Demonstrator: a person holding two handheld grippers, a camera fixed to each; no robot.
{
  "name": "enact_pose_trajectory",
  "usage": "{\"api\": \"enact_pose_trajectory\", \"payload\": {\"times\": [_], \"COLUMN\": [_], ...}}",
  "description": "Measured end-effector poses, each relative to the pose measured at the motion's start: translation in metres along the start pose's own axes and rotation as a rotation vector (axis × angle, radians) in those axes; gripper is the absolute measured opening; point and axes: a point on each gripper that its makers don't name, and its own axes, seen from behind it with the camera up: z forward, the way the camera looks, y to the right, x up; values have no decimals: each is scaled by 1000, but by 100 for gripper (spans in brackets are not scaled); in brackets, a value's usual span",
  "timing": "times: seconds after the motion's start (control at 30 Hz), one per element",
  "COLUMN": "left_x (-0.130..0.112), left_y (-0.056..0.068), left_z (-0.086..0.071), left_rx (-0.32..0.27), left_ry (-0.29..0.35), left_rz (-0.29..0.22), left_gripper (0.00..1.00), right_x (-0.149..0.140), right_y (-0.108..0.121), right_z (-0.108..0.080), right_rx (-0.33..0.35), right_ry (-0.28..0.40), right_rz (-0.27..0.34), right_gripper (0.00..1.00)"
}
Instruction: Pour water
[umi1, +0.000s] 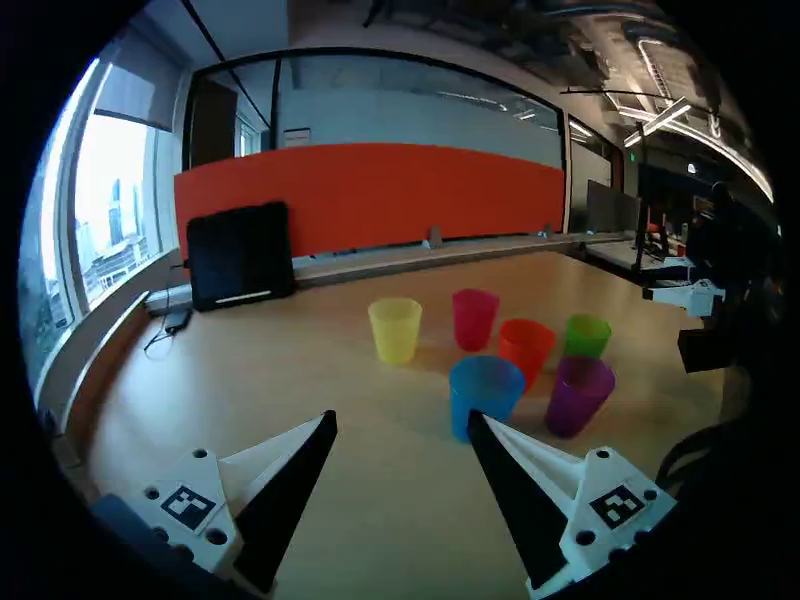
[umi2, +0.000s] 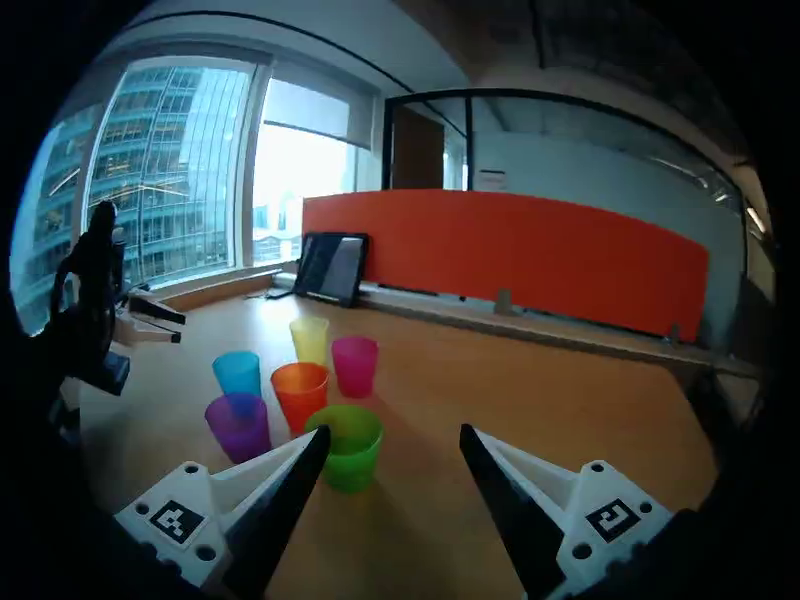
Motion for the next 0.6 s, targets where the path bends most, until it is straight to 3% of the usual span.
{"api": "enact_pose_trajectory", "payload": {"times": [0.17, 0.37, 0.6], "left_x": [26, 50, 66], "left_y": [-14, -19, -24], "left_z": [-14, -28, -38], "left_rx": [90, 160, 234], "left_ry": [109, 220, 304], "left_rz": [41, 66, 56], "left_gripper": [97, 97, 97], "right_x": [21, 37, 52], "right_y": [15, 31, 44], "right_z": [-4, -10, -21], "right_rx": [-83, -176, -271], "right_ry": [72, 143, 215], "right_rz": [27, 46, 38], "right_gripper": [100, 100, 100]}}
